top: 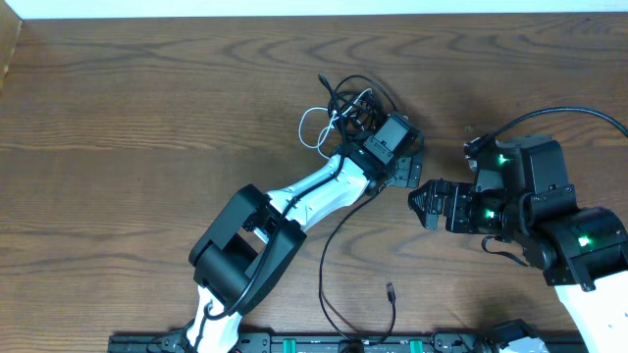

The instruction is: Untangle cables

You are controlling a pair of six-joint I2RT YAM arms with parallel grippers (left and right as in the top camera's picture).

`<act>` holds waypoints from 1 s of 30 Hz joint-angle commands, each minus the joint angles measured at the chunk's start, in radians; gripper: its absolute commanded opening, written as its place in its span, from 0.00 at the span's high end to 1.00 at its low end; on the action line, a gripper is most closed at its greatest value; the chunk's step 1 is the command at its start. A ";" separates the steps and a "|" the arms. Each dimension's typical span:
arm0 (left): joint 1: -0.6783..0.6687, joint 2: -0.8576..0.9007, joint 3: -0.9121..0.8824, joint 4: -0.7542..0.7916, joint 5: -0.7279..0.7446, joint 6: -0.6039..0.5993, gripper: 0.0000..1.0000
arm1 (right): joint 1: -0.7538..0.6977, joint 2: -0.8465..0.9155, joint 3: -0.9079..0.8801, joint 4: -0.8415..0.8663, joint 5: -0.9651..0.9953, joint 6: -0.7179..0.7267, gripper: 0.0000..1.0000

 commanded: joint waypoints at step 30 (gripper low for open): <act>-0.008 0.006 -0.020 -0.022 -0.002 -0.020 0.08 | -0.005 0.000 0.018 0.002 -0.010 -0.010 0.01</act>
